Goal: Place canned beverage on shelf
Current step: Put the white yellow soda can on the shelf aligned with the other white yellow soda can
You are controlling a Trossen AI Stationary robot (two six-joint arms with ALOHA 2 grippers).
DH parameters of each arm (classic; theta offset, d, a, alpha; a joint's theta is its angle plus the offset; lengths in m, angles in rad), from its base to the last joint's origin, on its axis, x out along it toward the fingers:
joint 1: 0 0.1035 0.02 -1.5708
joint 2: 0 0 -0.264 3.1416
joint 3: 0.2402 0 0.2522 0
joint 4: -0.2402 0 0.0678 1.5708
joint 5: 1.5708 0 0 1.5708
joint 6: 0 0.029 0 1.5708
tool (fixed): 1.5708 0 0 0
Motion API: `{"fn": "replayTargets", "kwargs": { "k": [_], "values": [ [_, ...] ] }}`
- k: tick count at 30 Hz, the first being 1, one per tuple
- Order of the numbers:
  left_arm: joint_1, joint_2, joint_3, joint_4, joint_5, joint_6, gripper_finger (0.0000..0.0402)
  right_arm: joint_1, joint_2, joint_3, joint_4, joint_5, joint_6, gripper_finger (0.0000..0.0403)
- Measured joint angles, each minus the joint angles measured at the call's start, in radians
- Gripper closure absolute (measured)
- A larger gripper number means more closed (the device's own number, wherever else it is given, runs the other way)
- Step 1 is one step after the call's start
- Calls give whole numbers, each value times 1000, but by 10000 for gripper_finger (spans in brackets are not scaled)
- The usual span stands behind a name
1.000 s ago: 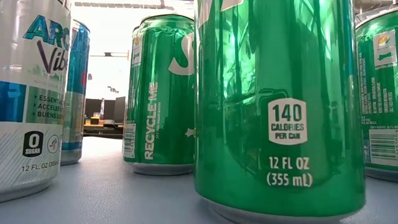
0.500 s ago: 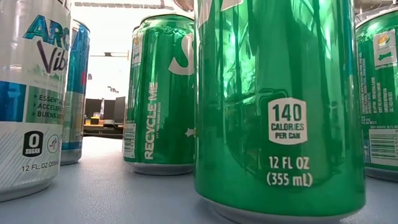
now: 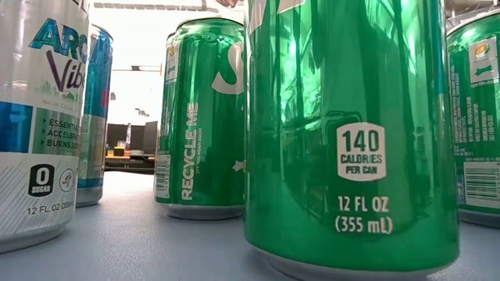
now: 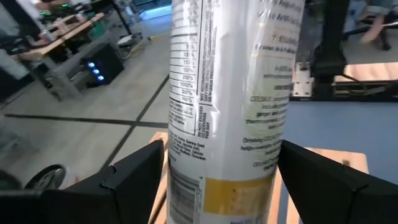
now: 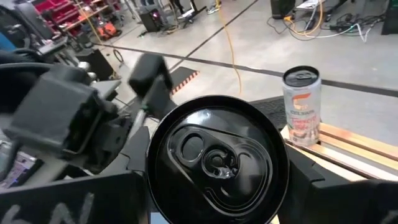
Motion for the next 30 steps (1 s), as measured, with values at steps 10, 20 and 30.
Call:
{"fn": "replayTargets", "kwargs": {
  "k": [10, 20, 30],
  "values": [
    [11, 9, 1, -18, 20, -1, 130, 0, 0, 0, 20, -32, -1, 212],
    [12, 21, 1, -24, 12, -25, 165, 0, 0, 0, 11, -29, -20, 196],
    [27, 1, 1, -21, 192, -147, 165, 33, -49, -1, 70, -40, -221, 91]
  ]
}}
